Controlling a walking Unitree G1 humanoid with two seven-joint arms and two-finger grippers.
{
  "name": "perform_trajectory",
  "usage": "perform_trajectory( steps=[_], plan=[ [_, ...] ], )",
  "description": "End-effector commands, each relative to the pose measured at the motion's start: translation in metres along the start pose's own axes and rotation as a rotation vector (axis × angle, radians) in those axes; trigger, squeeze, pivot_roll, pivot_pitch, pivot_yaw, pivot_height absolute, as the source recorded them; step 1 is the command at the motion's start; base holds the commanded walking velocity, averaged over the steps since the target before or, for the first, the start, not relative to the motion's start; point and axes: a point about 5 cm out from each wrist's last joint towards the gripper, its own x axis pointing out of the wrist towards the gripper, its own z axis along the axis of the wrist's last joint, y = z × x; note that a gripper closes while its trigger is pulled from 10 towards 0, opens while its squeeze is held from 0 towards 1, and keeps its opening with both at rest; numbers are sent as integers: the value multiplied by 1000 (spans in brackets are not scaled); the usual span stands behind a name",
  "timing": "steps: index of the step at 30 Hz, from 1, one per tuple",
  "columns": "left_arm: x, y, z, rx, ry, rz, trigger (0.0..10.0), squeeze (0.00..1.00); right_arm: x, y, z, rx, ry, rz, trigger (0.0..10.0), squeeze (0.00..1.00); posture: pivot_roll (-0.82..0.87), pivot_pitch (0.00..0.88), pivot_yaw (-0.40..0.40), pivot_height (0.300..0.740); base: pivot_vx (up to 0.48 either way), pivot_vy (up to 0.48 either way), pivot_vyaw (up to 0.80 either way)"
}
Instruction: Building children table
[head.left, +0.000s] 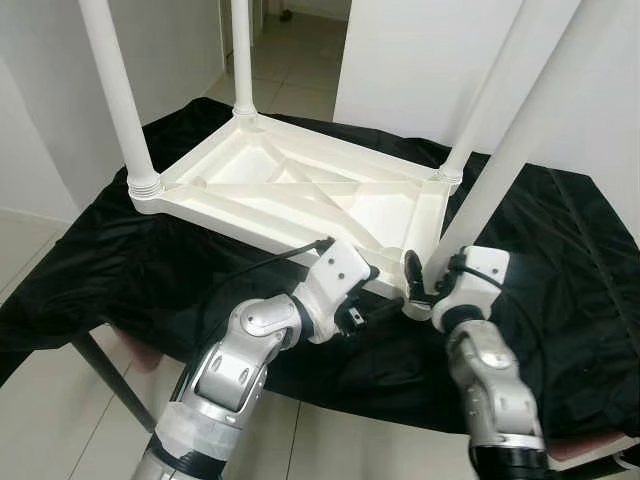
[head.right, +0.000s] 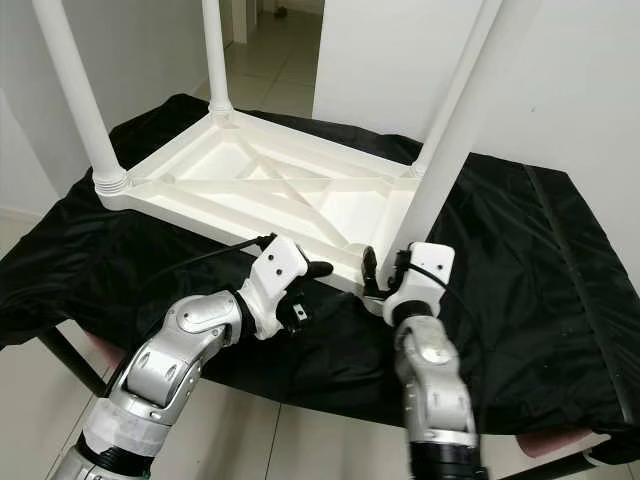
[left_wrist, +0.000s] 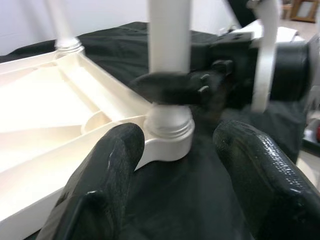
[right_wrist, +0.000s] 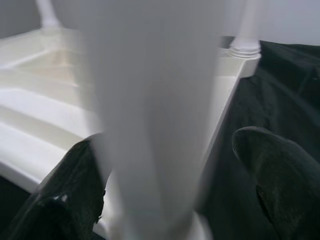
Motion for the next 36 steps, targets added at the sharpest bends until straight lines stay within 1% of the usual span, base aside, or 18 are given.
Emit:
perform_trajectory(
  steps=[1, 8, 10, 11, 13, 20, 23, 27, 28, 30, 31, 32, 33, 34, 36],
  plan=[
    [1, 1, -1, 9, 1, 70, 10000, 0, 2, -4, -3, -25, -7, 70, 10000, 0, -11, 0, -114, 740, 0, 0, 0],
    [0, -1, -3, 17, 3, 57, 10000, 0, 9, -9, -5, -51, 1, 136, 10000, 0, -5, 0, -113, 740, 0, 0, 0],
    [-1, 0, -6, 28, 3, 55, 10000, 0, 16, -7, -5, -78, -4, 230, 10000, 0, 7, 0, -114, 740, 0, 0, 0],
    [-1, 0, -6, 28, 3, 55, 10000, 0, 16, -7, -5, -78, -4, 230, 10000, 0, 7, 0, -114, 740, 0, 0, 0],
    [-1, 0, -10, 32, 12, 60, 10000, 0, 21, -5, -7, -101, -3, 282, 10000, 0, 11, 0, -113, 740, 0, 0, 0],
    [0, 0, -15, 26, 25, 68, 10000, 0, 27, -2, -9, -101, 6, 311, 10000, 0, 17, 0, -114, 740, 0, 0, 0],
    [1, 4, -18, 24, 35, 90, 10000, 0, 30, 1, -11, -95, -1, 345, 10000, 0, 24, 0, -116, 740, 0, 0, 0],
    [-1, 9, -21, 11, 35, 124, 10000, 0, 28, 0, -14, -83, -21, 336, 10000, 0, 26, 0, -119, 740, 0, 0, 0],
    [-2, 12, -22, 0, 27, 147, 10000, 0, 25, 0, -15, -63, -31, 318, 10000, 0, 26, 0, -120, 740, 0, 0, 0],
    [-2, 12, -22, 0, 27, 147, 10000, 0, 25, 0, -15, -63, -31, 318, 10000, 0, 26, 0, -120, 740, 0, 0, 0],
    [-3, 14, -23, -6, 20, 162, 10000, 0, 24, 0, -16, -49, -39, 309, 10000, 0, 25, 0, -119, 740, 0, 0, 0],
    [-3, 16, -24, -30, 8, 190, 10000, 0, 22, 2, -16, -10, -49, 294, 10000, 0, 22, 0, -116, 740, 0, 0, 0],
    [-3, 16, -24, -30, 8, 190, 10000, 0, 22, 2, -16, -10, -49, 294, 10000, 0, 22, 0, -116, 740, 0, 0, 0],
    [-3, 18, -25, -48, -2, 210, 10000, 0, 20, 3, -16, 14, -62, 280, 10000, 0, 21, 0, -115, 740, 0, 0, 0],
    [-3, 18, -25, -48, -2, 210, 10000, 0, 20, 3, -16, 14, -62, 280, 10000, 0, 21, 0, -115, 740, 0, 0, 0]
  ],
)
